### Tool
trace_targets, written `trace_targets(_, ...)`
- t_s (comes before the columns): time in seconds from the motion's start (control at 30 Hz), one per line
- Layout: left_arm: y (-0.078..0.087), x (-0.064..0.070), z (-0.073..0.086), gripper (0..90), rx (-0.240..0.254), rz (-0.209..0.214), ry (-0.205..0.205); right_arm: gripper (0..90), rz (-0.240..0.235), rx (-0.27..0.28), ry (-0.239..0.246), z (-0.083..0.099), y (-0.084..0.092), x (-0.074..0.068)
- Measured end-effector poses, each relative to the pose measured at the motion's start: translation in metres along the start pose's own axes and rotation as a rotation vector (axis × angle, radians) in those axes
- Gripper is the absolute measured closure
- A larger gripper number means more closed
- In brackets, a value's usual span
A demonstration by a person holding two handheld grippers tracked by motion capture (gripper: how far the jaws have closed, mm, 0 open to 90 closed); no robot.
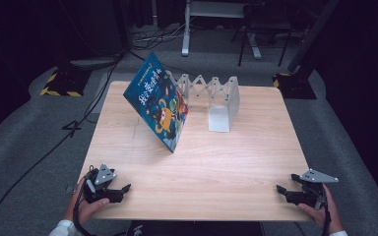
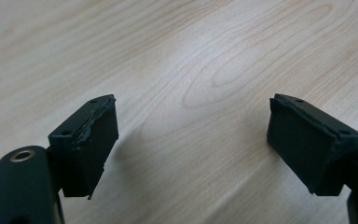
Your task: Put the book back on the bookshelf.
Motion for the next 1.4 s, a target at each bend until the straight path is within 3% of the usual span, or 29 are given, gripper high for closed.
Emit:
trace_targets(0.03,0.0014,-0.0019,0.0008,16.9,0.003,-0.016,0.011,19.4,-0.001,0.000,0.000,-0.0001,-0.0002,-0.0001)
trace_targets(0.17,0.0026,-0.0032,0.0025,17.2,0.008,-0.017,0.025,19.4,-0.001,0.000,0.000,0.0000,-0.0003,-0.0001)
trace_targets(1.4,0.0024,-0.0041,0.0018,16.3,0.005,-0.027,0.026,19.4,0.004,0.001,0.002,0.0001,-0.0004,-0.0001)
Point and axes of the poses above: each handheld gripper's, and its own axes: y roughly backward along the jaws, z roughly out of its underside, x roughly to its right, the point moved 4 cm from there along -y, roughly forward along the jaws, and after that the axes turned 15 degrees about y, right-handed, at the moved point
